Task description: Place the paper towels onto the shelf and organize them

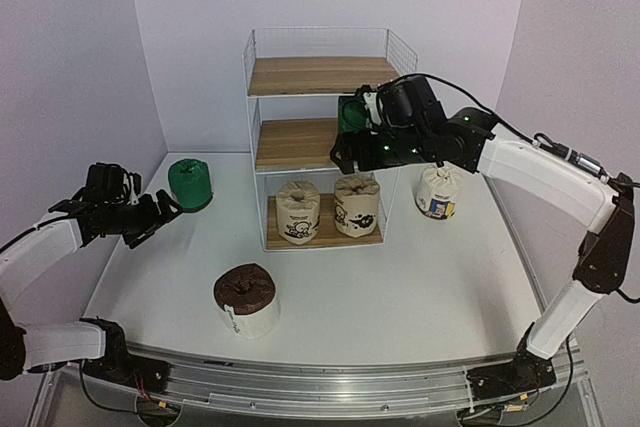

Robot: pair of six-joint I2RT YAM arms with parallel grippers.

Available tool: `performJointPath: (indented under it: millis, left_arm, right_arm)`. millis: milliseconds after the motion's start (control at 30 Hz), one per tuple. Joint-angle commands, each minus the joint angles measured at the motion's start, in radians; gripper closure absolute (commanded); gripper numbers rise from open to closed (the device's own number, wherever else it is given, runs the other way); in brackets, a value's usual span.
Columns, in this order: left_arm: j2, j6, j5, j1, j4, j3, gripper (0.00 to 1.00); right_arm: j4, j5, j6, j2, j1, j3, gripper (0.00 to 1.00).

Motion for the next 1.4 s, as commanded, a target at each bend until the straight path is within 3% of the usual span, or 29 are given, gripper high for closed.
performJointPath:
  millis: [0,300,633,900,1133,1267,1367]
  left_arm:
    - [-0.011,-0.001,-0.016,-0.003,-0.01,0.034,0.0]
    - [-0.02,-0.007,-0.022,-0.003,-0.018,0.033,0.0]
    - [-0.04,-0.03,-0.039,-0.003,-0.04,0.038,0.0]
    - [-0.011,-0.07,-0.07,-0.003,-0.056,0.1,0.0]
    - [0.17,-0.121,-0.117,-0.001,-0.039,0.266,0.0]
    - [0.422,-0.167,-0.161,0.012,-0.049,0.435,0.0]
    - [0.596,-0.18,-0.17,0.046,-0.068,0.596,0.01]
  right_arm:
    - [0.11,0.003,-0.034,0.015,-0.027,-0.004,0.06]
    - [0.333,0.011,-0.097,-0.022,-0.027,-0.148,0.06]
    - [0.355,0.106,-0.112,-0.061,-0.027,-0.21,0.05]
    - [0.354,0.064,-0.163,-0.127,-0.027,-0.276,0.05]
    - [0.349,-0.28,-0.232,-0.258,-0.028,-0.423,0.05]
    - [0.345,-0.543,-0.266,-0.373,-0.025,-0.56,0.05]
    - [0.338,-0.634,-0.286,-0.446,-0.026,-0.644,0.05]
